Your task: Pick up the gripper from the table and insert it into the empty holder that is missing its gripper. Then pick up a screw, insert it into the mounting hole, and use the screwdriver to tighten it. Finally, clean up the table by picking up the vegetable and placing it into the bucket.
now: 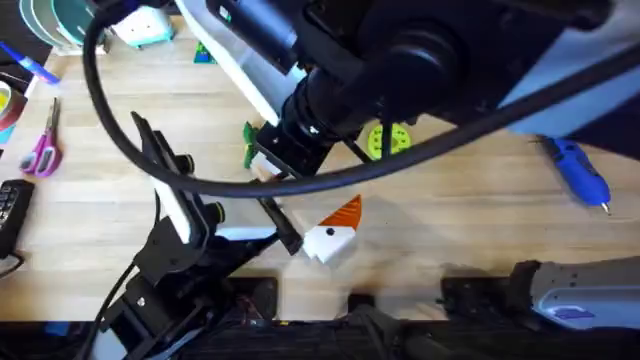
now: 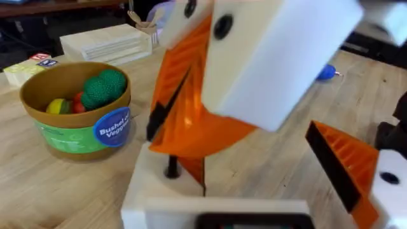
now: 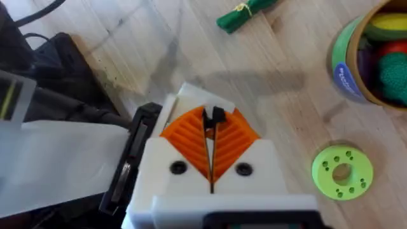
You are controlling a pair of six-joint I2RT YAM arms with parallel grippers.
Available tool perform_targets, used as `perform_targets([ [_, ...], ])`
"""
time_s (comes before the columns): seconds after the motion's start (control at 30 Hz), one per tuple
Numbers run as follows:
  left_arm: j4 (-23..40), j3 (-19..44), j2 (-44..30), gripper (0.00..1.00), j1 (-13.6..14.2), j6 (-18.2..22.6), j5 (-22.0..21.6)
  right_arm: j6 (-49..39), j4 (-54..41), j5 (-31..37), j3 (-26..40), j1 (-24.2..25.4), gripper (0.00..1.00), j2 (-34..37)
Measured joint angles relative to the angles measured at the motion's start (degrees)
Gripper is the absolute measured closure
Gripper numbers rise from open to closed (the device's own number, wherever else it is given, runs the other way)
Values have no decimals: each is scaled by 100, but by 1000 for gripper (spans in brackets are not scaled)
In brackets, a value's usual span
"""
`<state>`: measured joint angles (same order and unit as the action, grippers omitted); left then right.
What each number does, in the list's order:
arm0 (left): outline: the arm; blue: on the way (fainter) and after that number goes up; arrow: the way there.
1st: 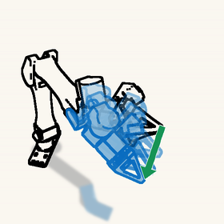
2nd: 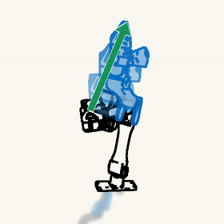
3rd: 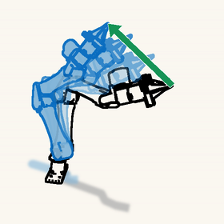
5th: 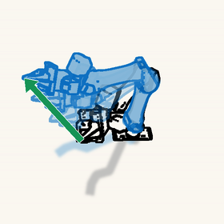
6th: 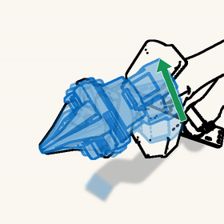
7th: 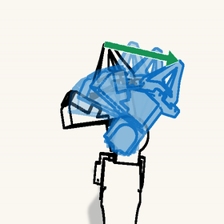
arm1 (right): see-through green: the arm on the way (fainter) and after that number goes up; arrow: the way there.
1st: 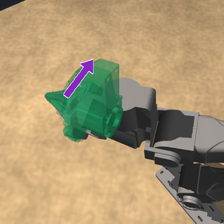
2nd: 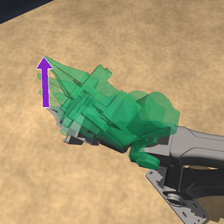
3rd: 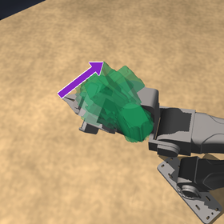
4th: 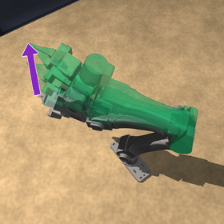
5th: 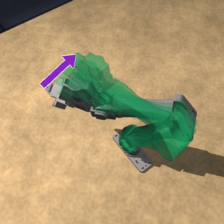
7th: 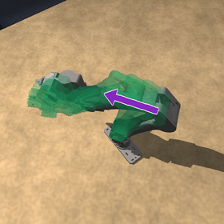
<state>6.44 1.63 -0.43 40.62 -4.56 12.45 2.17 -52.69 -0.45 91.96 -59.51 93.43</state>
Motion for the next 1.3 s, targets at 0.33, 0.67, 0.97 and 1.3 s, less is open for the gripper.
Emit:
perform_targets([
  [0.33,19,0,-96,8,0,-186,-44,2,63,-2,13,2,995,147],
  [0.67,17,0,-98,8,0,-192,-37,2,77,-175,15,22,995,168],
  [0.97,15,0,-76,8,2,-168,-15,0,17,-323,22,42,995,269],
  [1.3,15,0,-76,8,7,-190,2,0,-37,-345,24,44,995,269],
])
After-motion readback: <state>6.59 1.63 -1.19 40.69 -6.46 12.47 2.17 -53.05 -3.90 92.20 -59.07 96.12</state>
